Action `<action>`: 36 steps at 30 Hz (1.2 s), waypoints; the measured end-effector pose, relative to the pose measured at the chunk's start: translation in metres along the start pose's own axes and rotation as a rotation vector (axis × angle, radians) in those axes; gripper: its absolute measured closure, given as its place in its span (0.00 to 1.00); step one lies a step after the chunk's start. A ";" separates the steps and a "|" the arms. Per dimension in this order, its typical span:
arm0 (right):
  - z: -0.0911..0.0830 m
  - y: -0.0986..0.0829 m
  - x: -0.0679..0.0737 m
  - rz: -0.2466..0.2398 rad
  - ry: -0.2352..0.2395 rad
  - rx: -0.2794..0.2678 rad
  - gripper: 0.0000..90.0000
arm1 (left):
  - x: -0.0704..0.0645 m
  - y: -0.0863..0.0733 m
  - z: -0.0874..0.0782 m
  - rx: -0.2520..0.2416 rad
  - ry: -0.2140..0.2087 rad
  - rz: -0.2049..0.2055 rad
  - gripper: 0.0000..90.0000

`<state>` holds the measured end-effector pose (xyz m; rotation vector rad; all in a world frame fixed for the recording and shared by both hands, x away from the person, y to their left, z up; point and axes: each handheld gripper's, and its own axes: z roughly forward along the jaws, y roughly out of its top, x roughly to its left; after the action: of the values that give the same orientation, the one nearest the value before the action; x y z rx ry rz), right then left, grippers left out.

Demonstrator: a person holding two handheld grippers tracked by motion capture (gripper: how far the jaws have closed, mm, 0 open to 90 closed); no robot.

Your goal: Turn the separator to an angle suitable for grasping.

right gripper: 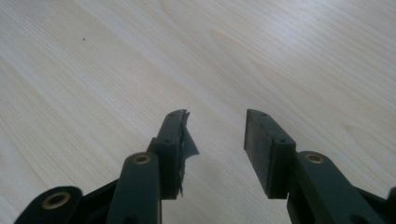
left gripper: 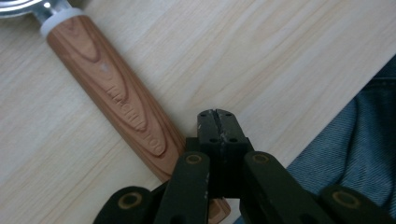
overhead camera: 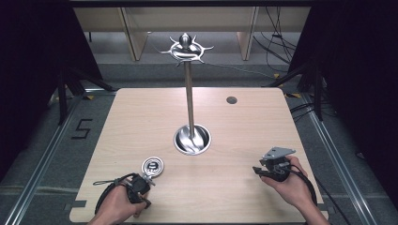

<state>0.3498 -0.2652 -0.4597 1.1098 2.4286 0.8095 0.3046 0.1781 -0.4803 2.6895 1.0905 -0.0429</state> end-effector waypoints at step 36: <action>-0.001 -0.003 -0.003 0.048 0.001 0.008 0.67 | 0.151 0.061 -0.006 -0.067 0.254 -0.421 1.00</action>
<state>0.3499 -0.2694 -0.4606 1.1754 2.4164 0.8166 0.4554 0.2402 -0.4788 2.4052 1.6853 0.2635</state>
